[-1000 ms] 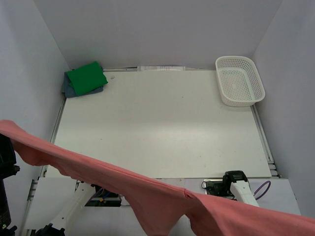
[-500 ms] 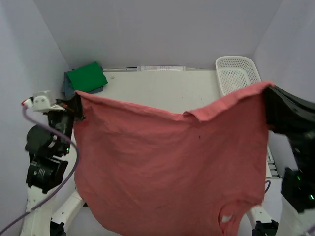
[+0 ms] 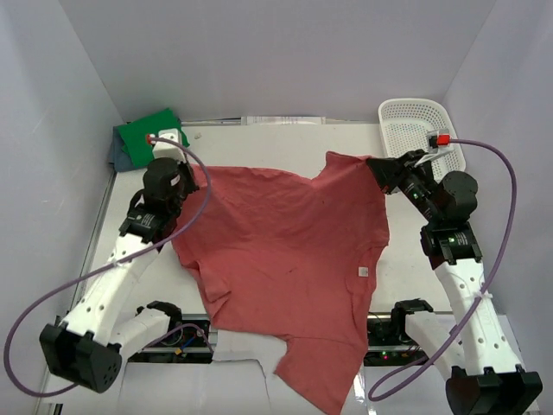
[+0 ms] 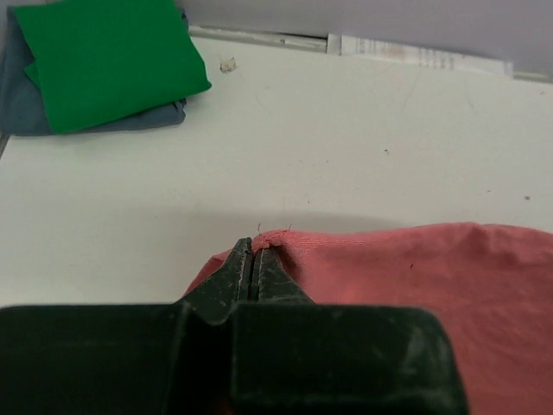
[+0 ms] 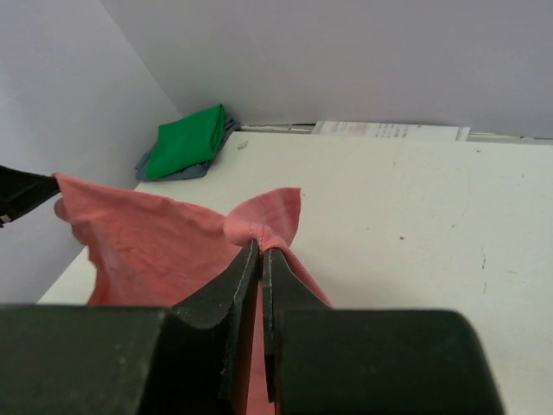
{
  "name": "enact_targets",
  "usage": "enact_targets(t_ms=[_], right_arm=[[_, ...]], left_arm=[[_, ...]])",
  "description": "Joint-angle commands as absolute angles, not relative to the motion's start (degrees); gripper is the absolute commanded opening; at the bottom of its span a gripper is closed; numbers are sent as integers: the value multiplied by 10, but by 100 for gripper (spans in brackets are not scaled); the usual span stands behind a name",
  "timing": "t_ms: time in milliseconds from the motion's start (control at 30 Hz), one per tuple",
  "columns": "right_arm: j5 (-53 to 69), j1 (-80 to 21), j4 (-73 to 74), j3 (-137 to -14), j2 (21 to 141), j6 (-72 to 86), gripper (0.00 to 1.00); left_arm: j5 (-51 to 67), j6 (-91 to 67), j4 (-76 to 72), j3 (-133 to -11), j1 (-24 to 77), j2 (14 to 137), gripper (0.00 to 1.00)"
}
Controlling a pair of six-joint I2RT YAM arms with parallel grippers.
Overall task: Fold and stack the t-shirts
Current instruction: Flatten out the tshirt
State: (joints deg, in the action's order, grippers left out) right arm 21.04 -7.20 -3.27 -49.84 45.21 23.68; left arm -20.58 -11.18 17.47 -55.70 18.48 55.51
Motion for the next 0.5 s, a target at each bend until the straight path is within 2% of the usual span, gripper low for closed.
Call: enact_targets(t_ms=[0,267,467], right_arm=[[215,-73,-153,-484,486,235,8],[215,-73,-203,-521,633,207,8],[210,-73,-226,-563,732,201,8]], left_arm=[[-216,-108,93,-551,183,627,0],[-221,-98,-13,-569,177,766,0],[-222,-103,-33,-597,156,857,0]])
